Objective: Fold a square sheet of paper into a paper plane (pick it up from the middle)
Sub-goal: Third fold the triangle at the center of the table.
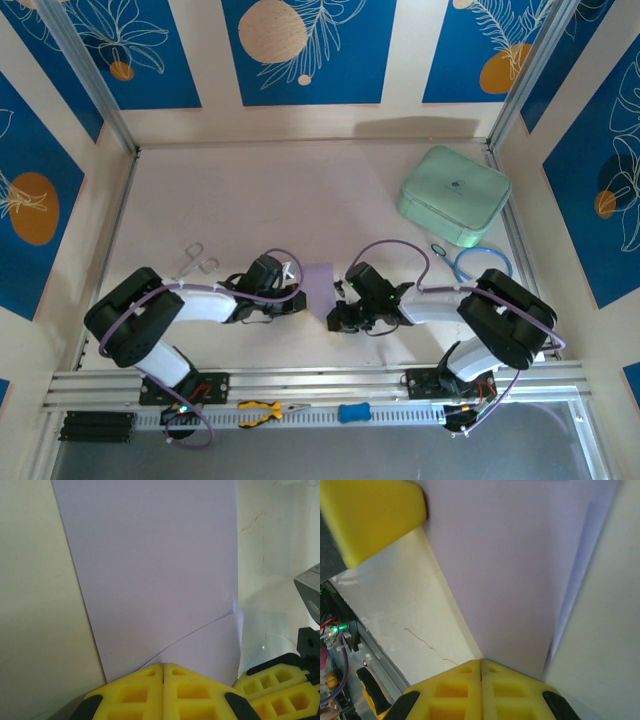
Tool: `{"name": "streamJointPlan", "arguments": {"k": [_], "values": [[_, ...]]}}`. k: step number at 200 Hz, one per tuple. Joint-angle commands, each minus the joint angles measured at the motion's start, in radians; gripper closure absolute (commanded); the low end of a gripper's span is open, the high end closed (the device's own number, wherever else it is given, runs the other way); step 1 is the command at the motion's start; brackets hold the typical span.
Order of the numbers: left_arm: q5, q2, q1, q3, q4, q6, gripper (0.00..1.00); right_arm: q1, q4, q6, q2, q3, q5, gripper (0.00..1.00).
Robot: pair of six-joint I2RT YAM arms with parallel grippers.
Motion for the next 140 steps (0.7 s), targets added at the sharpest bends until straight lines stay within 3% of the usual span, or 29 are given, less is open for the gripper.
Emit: {"name": "streamJointPlan", "arguments": {"k": [1, 52, 88, 140], "values": [[-0.107, -0.006, 0.002, -0.024, -0.084, -0.018, 1.0, 0.017, -0.073, 0.044, -0.063, -0.081, 0.029, 0.92], [-0.167, -0.125, -0.011, -0.007, -0.145, -0.052, 0.99, 0.007, -0.299, 0.094, -0.32, -0.06, 0.217, 0.81], [-0.209, -0.202, -0.01, 0.099, -0.324, 0.005, 0.73, -0.015, -0.362, 0.101, -0.381, -0.008, 0.307, 0.65], [-0.129, -0.246, 0.045, 0.132, -0.426, 0.027, 0.56, 0.015, -0.301, 0.004, -0.253, 0.089, 0.269, 0.59]]}}
